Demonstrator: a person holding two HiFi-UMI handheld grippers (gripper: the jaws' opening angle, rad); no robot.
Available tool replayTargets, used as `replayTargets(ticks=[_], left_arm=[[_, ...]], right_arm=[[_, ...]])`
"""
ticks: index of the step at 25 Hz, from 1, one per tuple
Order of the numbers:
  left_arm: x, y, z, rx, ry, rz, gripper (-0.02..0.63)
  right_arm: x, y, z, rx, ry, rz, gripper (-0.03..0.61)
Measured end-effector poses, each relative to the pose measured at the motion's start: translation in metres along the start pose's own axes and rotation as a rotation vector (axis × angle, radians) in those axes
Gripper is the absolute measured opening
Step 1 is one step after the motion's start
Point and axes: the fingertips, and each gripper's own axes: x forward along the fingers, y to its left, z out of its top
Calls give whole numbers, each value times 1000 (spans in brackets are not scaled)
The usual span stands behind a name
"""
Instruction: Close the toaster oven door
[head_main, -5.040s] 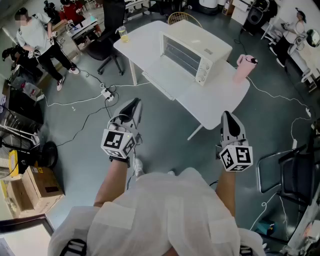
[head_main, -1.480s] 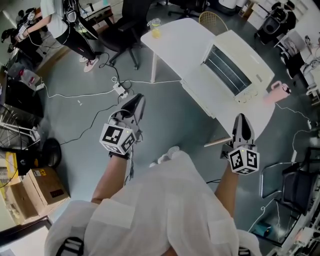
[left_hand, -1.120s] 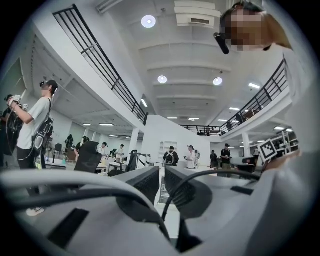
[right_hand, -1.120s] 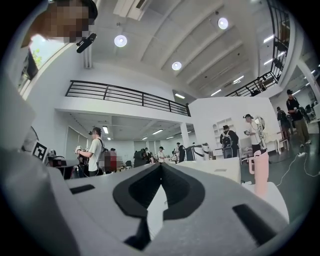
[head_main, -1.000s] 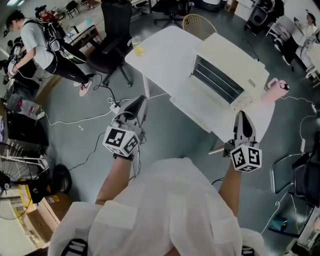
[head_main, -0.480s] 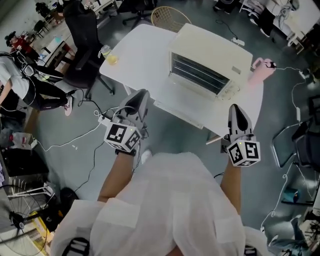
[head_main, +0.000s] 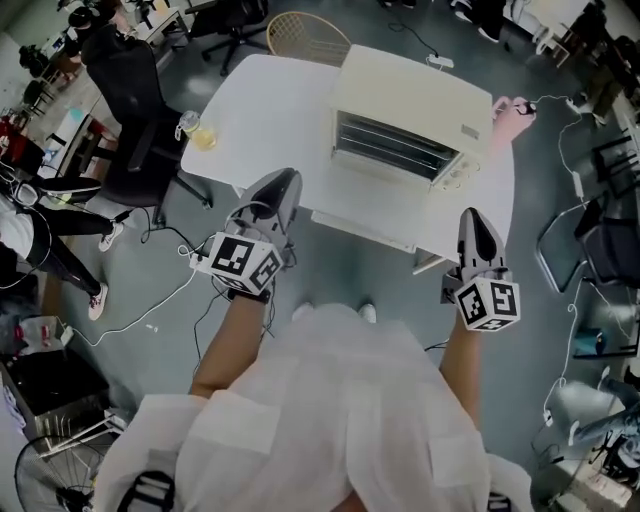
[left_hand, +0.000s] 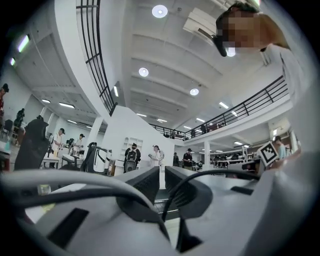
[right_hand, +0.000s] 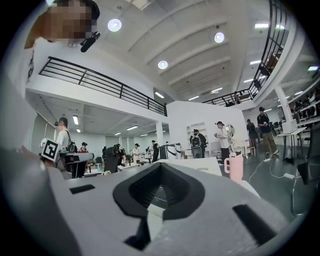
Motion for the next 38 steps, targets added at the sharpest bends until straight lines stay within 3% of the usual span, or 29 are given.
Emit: replayTargets(ticks=[9,16,29,38], left_arm=[[-7,35,-18,-10,40,-102,29],[-9,42,-44,-1,60,-138,29],[0,55,-88,-44,102,-147,29],[-1,63,-125,-71,159,-150,29]], right_arm=[[-3,31,-26,-34,30,-100,5],[1,41,-59,-112,104,-99,5],[34,79,-116,-186,204,-1,31],[55,102,-180,-324,368,76,49]])
